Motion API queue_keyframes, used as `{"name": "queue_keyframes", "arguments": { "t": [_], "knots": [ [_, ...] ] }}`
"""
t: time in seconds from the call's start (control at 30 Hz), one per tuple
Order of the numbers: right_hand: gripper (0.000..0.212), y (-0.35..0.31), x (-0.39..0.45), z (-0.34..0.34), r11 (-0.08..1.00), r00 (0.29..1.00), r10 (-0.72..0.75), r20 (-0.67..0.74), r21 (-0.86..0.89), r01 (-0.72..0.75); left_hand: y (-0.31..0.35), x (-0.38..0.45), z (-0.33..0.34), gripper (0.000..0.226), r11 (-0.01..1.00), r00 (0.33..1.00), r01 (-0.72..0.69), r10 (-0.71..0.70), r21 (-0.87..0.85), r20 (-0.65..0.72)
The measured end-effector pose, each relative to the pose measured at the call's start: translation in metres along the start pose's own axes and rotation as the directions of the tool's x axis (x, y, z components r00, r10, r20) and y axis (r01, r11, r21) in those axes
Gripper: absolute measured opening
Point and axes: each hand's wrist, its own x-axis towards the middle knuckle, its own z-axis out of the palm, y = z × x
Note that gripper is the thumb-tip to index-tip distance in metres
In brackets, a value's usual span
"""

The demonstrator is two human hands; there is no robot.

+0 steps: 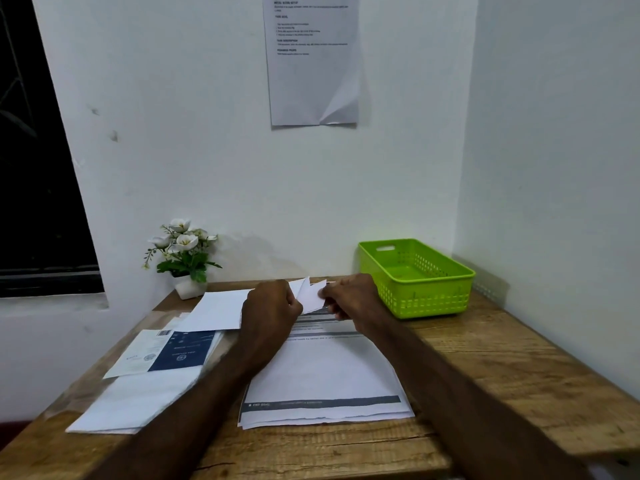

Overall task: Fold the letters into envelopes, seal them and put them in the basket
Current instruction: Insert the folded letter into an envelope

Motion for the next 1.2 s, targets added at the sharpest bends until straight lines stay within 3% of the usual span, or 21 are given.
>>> {"name": "queue_keyframes", "arguments": {
  "t": [0.23,0.43,0.6,0.67,0.77,0.87,0.97,1.07,1.17,1.2],
  "knots": [
    [0.029,0.010,0.005,0.010,0.981,0.995,-0.101,-0.020,-0.169,0.096,0.012,-0.006,0.004,0.018,0.999,0.999,-0.038,0.038,-0.014,-0.009],
    [0.009,0.011,0.009,0.014,0.937,0.992,-0.099,0.080,-0.329,0.120,0.017,-0.010,0.005,0.016,0.998,0.998,-0.057,0.057,-0.034,-0.013],
    [0.022,0.009,0.006,0.004,0.933,0.979,-0.039,0.202,-0.343,0.108,0.016,-0.011,0.006,0.017,0.998,0.999,-0.040,0.041,-0.038,0.009],
    [0.017,0.010,0.006,0.001,0.950,0.978,-0.029,0.208,-0.300,0.092,0.016,-0.012,0.007,0.017,0.998,0.999,-0.027,0.028,-0.062,0.021],
    [0.006,0.008,0.010,-0.006,0.956,0.987,0.011,0.159,-0.291,0.036,0.015,-0.011,0.010,0.020,0.998,0.996,0.008,-0.003,-0.060,0.086],
    [0.026,0.014,0.020,-0.014,0.870,0.992,0.059,0.110,-0.494,0.003,0.009,-0.009,0.017,0.028,0.999,0.977,0.031,-0.021,-0.040,0.214],
    [0.036,0.024,0.027,-0.019,0.777,0.991,0.122,0.049,-0.626,-0.064,0.000,-0.007,0.019,0.019,1.000,0.954,0.025,-0.028,0.014,0.297],
    [0.032,0.025,0.026,-0.020,0.705,0.982,0.150,0.112,-0.709,-0.027,-0.008,-0.004,0.018,0.014,0.999,0.939,0.023,-0.035,0.039,0.343],
    [0.009,0.021,0.022,-0.018,0.682,0.981,0.067,0.181,-0.726,0.088,-0.011,0.000,0.016,0.015,0.999,0.910,0.043,-0.036,-0.007,0.413],
    [0.012,0.022,0.021,-0.018,0.692,0.977,0.033,0.213,-0.709,0.132,-0.013,0.001,0.016,0.014,0.999,0.904,0.038,-0.024,-0.024,0.427]
  ]
}}
